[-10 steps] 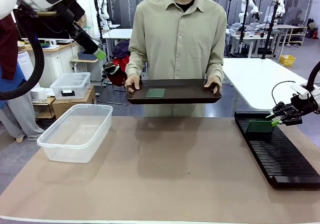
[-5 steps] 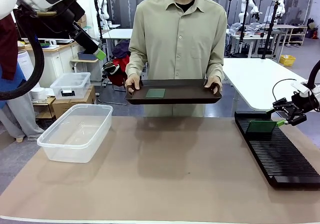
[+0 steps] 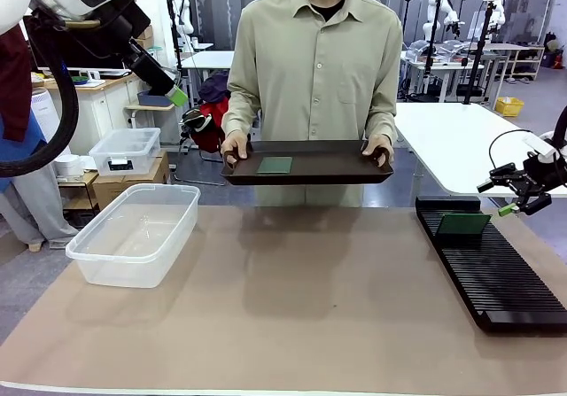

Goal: Sort PCBs into racks and boxes based on the side picked up.
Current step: If the short side of the Blank PCB is picked up, insert it into the PCB Rack ; if the long side is picked up, place it in the Organizing box, then pick up the Blank PCB handed by the Human.

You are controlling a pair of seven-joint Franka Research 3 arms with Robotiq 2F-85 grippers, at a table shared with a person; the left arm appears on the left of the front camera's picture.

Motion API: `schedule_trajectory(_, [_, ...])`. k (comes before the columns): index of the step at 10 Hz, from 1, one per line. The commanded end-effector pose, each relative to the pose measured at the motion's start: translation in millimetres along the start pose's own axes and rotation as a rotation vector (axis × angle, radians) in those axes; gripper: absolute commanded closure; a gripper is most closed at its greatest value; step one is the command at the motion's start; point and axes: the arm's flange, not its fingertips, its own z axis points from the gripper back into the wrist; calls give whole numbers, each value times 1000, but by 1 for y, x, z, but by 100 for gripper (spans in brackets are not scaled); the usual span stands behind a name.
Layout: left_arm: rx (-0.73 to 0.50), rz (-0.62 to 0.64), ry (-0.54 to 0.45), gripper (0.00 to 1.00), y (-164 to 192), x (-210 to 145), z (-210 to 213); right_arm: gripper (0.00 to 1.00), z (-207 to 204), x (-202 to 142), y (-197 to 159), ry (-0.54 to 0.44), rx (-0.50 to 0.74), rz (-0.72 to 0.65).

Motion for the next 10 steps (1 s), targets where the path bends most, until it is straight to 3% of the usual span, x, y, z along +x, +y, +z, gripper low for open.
schedule_trajectory(1, [-1, 2, 3, 0, 0, -2, -1, 0, -5, -3, 0, -4, 7, -3])
schedule_trajectory(9, [-1, 2, 3, 0, 0, -2, -1, 0, -3, -5, 1, -5, 4, -8])
schedule_trajectory(10, [-1, 2, 3, 0, 0, -2, -1, 0, -1, 8, 4, 35, 18, -18])
